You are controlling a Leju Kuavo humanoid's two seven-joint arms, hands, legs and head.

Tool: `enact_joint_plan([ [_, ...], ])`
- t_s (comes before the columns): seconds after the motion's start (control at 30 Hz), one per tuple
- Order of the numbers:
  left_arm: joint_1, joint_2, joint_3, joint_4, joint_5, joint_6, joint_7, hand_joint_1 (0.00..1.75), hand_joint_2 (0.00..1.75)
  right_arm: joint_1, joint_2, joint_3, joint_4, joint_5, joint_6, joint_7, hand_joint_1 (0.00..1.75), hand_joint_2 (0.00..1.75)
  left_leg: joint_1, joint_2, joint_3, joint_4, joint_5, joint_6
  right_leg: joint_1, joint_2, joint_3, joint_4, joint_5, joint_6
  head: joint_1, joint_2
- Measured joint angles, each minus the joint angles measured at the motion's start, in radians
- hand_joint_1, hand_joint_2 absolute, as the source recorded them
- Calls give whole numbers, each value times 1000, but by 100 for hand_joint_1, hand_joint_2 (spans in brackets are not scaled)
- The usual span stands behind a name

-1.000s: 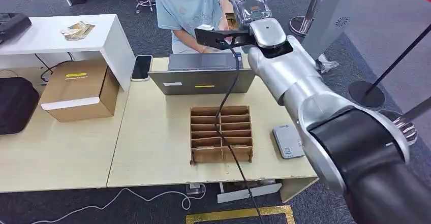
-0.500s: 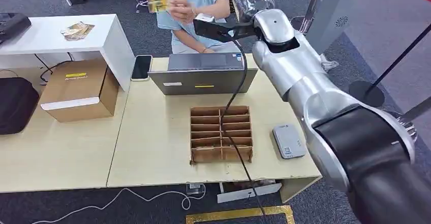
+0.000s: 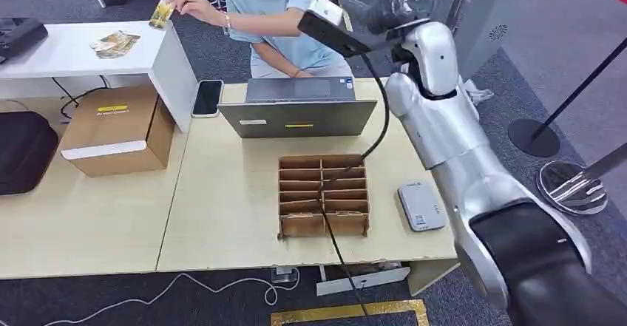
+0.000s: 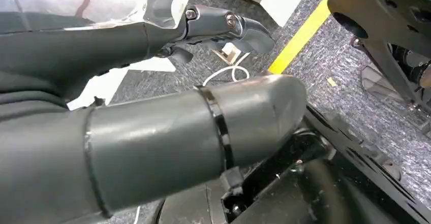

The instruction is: Pass the card to the sensor for recognition and then transmit it.

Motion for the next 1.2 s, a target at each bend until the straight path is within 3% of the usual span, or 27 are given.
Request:
enact_joint_plan([
  [0.07, 0, 0, 0, 0, 8, 0, -10, 0, 0, 98, -24, -21, -89, -125, -29, -84, 0, 175, 0, 1, 0, 0, -1, 2, 0, 1, 0, 0, 0, 0, 0, 0],
  [0.1, 0, 0, 0, 0, 16, -1, -21, 0, 0, 138, -31, -31, -137, -251, -18, -155, 0, 175, -1, 3, 0, 0, -2, 2, 0, 2, -1, 0, 0, 0, 0, 0],
  [0.17, 0, 0, 0, 0, 26, -1, -31, 0, 0, 192, -43, -41, -189, -367, -2, -230, 0, 175, -1, 3, 1, 0, -2, 2, 0, 3, -1, -1, 0, 0, -1, 0],
  [0.27, 0, 0, 1, 0, 61, -8, -41, 0, 0, 357, -82, -70, -337, -617, 87, -374, 0, 175, 1, -4, 1, 0, -2, 2, 1, -3, 3, -1, -2, 2, 1, 0],
  [0.43, 4, 2, 22, 0, 97, -37, -64, 0, 0, 548, -122, -114, -493, -800, 248, -480, 0, 175, 1, -2, 1, -1, -3, 2, 1, -1, 1, -2, -2, 2, 0, 0],
  [0.53, 3, 3, 24, -1, 15, -31, -49, 0, 0, 684, -130, -140, -583, -852, 333, -525, 0, 175, 1, -2, -1, -1, -3, 3, 1, -2, 0, -1, -3, 1, 0, 0],
  [0.8, 3, 3, 22, -3, -2, -18, -41, 0, 0, 703, -130, -142, -594, -859, 336, -532, 0, 175, 1, -2, 0, -1, -3, 2, 1, -2, -1, -1, -3, 1, -1, 0],
  [0.87, 0, 2, 11, -5, -49, 51, -15, 0, 0, 774, -131, -155, -626, -881, 341, -550, 0, 175, 1, -2, 0, -1, -4, 3, 1, -1, 0, -2, -3, 2, 0, 0],
  [0.9, -2, 2, 4, -5, -80, 90, 24, 0, 0, 913, -131, -172, -656, -901, 341, -583, 0, 175, 1, -1, 0, -1, -5, 3, 1, -1, 0, -2, -4, 2, 0, 0],
  [0.93, -4, 1, -4, -5, -97, 78, 55, 0, 0, 1033, -130, -174, -666, -830, 306, -558, 0, 175, 1, -1, 0, -1, -5, 3, 1, -1, 0, -2, -4, 2, 0, 0],
  [0.97, -7, 1, -11, -5, -89, 79, 45, 0, 0, 1115, -118, -145, -656, -574, 199, -456, 0, 175, 1, 1, 0, -2, -5, 3, 1, 1, 0, -2, -4, 2, 0, 0],
  [1.0, -7, 1, -10, -5, -68, 79, 33, 0, 0, 1129, -111, -126, -645, -501, 180, -426, 0, 175, 1, 3, 0, -2, -5, 3, 1, 2, 0, -2, -4, 2, 0, 0],
  [1.13, -7, 1, -11, -5, -97, 79, 33, 0, 0, 1140, -100, -89, -619, -410, 165, -380, 0, 175, 1, 3, 0, -2, -5, 3, 1, 2, 0, -1, -3, 2, 0, 0],
  [1.2, -13, 0, -36, -7, -183, 131, 48, 0, 0, 1136, -98, -61, -604, -306, 155, -346, 0, 175, 1, 3, 1, -2, -5, 3, 1, 2, 0, -1, -3, 1, 1, 0],
])
